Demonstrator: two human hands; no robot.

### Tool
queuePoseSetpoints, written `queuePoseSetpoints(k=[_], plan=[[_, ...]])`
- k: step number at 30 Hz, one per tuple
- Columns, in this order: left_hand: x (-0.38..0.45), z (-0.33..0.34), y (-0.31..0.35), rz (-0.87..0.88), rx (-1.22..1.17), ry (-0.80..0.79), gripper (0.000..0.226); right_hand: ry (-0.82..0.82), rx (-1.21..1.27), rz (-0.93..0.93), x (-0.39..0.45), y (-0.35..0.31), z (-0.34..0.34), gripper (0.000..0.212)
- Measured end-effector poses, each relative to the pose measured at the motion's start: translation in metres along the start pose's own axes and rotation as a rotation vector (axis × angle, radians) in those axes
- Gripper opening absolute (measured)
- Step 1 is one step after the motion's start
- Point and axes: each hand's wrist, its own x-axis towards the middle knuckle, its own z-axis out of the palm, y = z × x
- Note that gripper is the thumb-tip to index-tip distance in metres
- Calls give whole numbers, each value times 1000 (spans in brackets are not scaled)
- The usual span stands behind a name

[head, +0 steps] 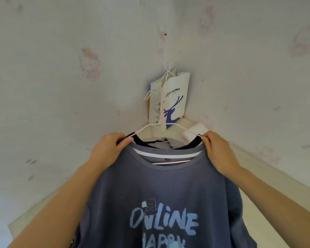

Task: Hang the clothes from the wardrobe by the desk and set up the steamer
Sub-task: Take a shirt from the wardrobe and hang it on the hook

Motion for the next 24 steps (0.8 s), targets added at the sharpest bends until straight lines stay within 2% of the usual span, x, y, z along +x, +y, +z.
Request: queuePoseSetpoints(k=[3, 5, 8, 11, 15, 19, 24], plan=[[9, 22, -32, -90, -39, -44, 50, -41, -11, 55, 8, 18, 25, 24], [7, 31, -54, -161, -107, -77, 50, -62, -20, 70, 14, 29, 41, 25], [-2, 42, -77, -234, -180, -150, 44, -91, -28, 82, 23, 42, 64, 24], [-10, 56, -93, -252, -209, -175, 25, -117, -49, 102, 30, 51, 86, 23], [-13, 79, -114, -275, -176, -69, 20, -216, 20, 117, 36, 58, 108, 15], [-13, 93, -126, -314, -60, -13, 19, -303, 16, 15, 36, 69, 117, 14], [2, 98, -122, -345, 41, 15, 20, -227, -54, -67, 57, 79, 126, 19]])
